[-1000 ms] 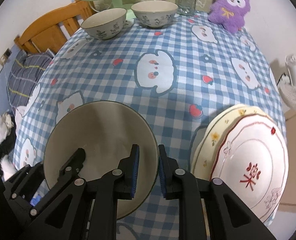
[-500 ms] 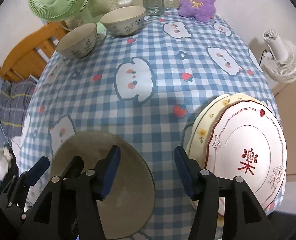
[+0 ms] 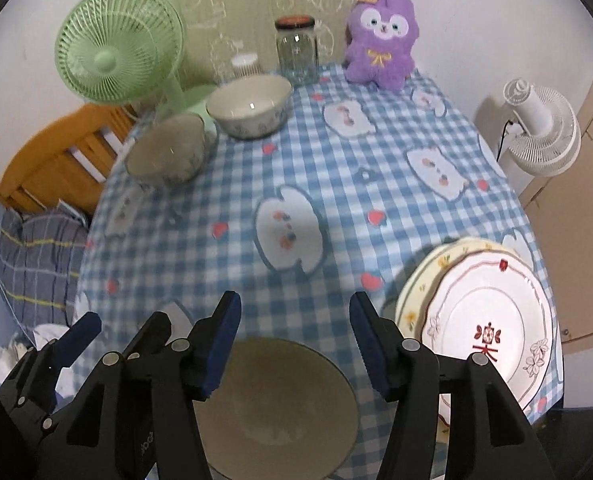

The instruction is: Organize plates and bowls

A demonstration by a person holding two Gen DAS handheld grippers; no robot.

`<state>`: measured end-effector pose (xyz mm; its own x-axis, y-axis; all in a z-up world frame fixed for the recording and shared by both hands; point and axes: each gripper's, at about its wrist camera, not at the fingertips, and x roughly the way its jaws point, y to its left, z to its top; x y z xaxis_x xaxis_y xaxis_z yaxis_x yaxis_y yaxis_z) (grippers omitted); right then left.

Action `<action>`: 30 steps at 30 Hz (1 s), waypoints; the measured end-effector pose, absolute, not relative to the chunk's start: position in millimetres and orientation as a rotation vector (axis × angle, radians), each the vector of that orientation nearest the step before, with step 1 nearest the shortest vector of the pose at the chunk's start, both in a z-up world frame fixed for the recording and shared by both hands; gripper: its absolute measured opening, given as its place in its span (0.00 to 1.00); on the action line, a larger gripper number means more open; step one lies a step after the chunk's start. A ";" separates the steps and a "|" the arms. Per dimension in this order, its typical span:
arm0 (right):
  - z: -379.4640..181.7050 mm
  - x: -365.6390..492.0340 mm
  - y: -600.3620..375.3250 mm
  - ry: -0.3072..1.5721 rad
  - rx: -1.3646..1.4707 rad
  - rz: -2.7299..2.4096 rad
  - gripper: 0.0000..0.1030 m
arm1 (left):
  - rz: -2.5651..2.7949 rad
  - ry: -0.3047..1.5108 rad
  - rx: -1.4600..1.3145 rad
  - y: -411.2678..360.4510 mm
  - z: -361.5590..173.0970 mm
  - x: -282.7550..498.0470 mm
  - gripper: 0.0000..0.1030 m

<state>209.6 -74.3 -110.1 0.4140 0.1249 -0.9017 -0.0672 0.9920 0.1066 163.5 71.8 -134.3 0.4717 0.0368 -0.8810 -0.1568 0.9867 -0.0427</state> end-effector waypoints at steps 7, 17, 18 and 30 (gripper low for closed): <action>-81.4 218.3 -55.7 1.068 0.059 0.103 0.59 | 0.094 1.030 -0.112 89.9 -109.7 179.9 0.71; -64.8 238.8 -25.6 1.012 0.022 0.155 0.59 | 0.127 1.010 -0.118 111.3 -98.2 205.6 0.71; -65.4 243.7 -23.0 1.011 0.021 0.166 0.59 | 0.134 1.009 -0.118 113.4 -98.3 209.0 0.71; -87.1 314.8 3.8 1.007 0.025 0.243 0.59 | 0.204 1.003 -0.140 136.6 -115.4 271.6 0.71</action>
<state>314.8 3.8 -87.1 0.5096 0.2136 -0.8335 -0.1907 0.9726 0.1327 271.6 136.6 -115.4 0.5216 0.1051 -0.8467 -0.2334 0.9721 -0.0231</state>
